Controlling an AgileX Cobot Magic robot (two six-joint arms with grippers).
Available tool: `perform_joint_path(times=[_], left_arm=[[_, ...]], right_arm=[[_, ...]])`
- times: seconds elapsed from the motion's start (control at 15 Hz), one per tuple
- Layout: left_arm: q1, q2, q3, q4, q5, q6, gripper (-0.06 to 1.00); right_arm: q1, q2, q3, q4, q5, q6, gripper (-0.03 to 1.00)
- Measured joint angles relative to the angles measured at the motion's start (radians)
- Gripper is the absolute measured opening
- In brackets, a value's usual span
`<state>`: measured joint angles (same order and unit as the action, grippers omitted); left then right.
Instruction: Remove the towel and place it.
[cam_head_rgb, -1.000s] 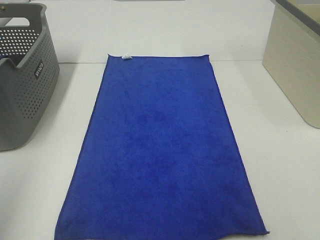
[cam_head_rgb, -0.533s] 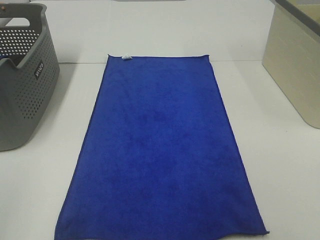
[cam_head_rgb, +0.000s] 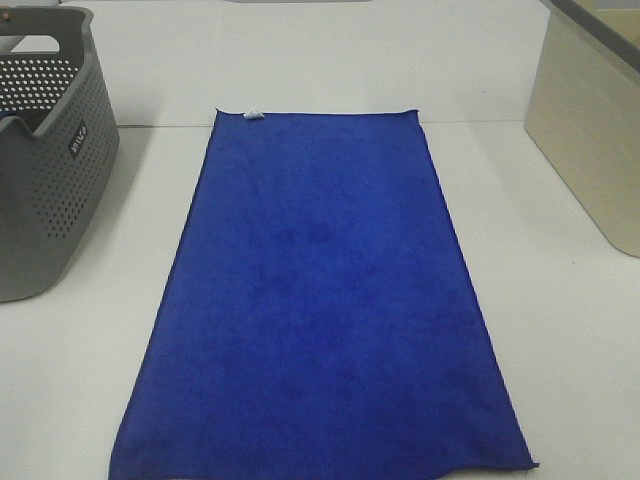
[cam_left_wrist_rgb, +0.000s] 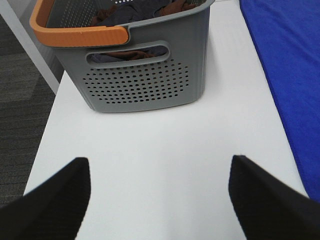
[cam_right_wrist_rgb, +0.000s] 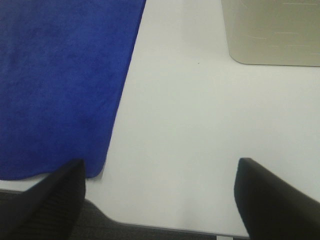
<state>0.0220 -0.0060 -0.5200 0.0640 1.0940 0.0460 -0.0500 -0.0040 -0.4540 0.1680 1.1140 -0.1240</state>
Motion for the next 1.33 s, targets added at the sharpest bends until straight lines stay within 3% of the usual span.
perform_joint_path(times=[1.33], left_arm=[[0.0, 0.0, 0.0, -0.058, -0.012, 0.006, 0.72]], right_arm=[[0.0, 0.0, 0.001, -0.075, -0.001, -0.003, 0.79]])
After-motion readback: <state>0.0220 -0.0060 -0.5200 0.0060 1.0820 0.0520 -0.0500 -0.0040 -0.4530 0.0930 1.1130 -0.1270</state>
